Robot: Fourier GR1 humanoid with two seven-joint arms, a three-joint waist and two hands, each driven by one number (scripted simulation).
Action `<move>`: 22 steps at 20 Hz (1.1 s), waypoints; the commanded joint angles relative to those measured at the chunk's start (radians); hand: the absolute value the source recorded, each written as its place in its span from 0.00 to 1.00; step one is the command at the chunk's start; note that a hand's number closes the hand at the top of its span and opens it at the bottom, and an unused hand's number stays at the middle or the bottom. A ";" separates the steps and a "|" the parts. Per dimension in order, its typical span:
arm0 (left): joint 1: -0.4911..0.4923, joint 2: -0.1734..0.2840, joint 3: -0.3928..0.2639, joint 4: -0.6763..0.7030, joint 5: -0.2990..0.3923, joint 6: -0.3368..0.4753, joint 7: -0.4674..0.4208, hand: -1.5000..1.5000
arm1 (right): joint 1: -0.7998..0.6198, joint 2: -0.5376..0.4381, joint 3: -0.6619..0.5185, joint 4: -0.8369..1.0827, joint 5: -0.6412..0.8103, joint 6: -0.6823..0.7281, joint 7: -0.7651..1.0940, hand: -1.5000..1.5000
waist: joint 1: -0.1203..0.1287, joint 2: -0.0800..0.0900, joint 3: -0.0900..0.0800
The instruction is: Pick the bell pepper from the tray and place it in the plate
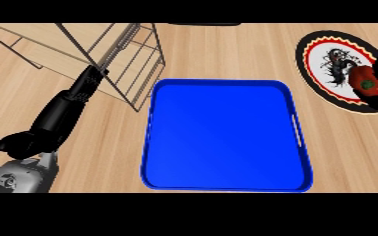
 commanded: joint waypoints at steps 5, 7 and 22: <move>-0.031 -0.042 -0.009 0.055 -0.041 -0.002 -0.047 0.50 | -0.205 0.086 0.029 0.393 0.125 -0.011 -0.021 0.00 | 0.016 0.011 0.002; -0.032 -0.031 0.005 0.033 -0.031 -0.016 -0.031 0.50 | -0.263 0.074 0.008 0.452 0.124 0.002 -0.084 0.00 | 0.018 0.010 0.002; -0.016 -0.018 0.046 0.030 -0.015 -0.051 -0.027 0.50 | -0.287 0.026 -0.186 0.591 -0.097 0.450 -0.413 0.00 | 0.003 0.004 0.002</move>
